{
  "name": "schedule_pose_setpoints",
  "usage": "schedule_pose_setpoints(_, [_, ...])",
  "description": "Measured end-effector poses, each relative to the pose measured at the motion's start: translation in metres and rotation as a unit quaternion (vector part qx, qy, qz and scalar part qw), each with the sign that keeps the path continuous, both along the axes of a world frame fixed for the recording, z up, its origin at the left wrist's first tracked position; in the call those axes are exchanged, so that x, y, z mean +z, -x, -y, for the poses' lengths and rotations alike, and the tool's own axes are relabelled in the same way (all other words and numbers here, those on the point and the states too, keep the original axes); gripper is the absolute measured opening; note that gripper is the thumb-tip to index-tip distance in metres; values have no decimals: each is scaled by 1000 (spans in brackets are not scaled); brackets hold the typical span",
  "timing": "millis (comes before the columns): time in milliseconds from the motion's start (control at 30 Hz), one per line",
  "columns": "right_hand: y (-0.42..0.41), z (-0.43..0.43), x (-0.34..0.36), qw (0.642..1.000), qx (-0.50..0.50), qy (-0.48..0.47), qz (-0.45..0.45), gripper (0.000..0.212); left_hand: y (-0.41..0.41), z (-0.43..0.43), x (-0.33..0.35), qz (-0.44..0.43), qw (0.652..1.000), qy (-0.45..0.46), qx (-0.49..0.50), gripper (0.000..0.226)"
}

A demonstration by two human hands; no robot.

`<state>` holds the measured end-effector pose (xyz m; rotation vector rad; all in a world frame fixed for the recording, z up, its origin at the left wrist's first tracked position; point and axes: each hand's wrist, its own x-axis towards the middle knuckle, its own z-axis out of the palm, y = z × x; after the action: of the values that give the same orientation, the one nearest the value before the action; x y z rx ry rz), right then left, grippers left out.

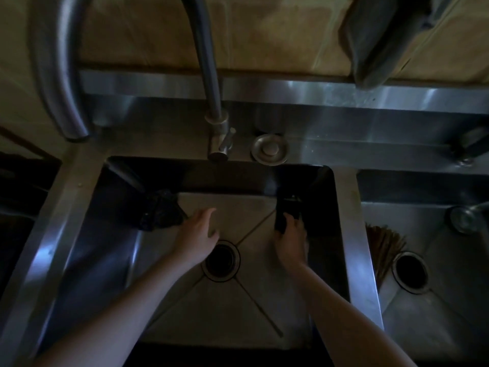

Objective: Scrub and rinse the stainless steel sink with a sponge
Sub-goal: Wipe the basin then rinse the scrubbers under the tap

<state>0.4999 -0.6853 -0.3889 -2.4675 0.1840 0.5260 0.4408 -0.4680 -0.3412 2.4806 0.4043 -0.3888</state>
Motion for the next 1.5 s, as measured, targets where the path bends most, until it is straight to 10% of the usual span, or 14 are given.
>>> schedule_pose_setpoints(500, [-33, -10, -74, 987, -4, 161, 3, 44, 4, -7, -53, 0, 1000, 5, 27, 49])
schedule_pose_setpoints(1500, [41, -15, -38, 985, 11, 156, -67, 80, 73, -32, 2, 60, 995, 19, 71, 46])
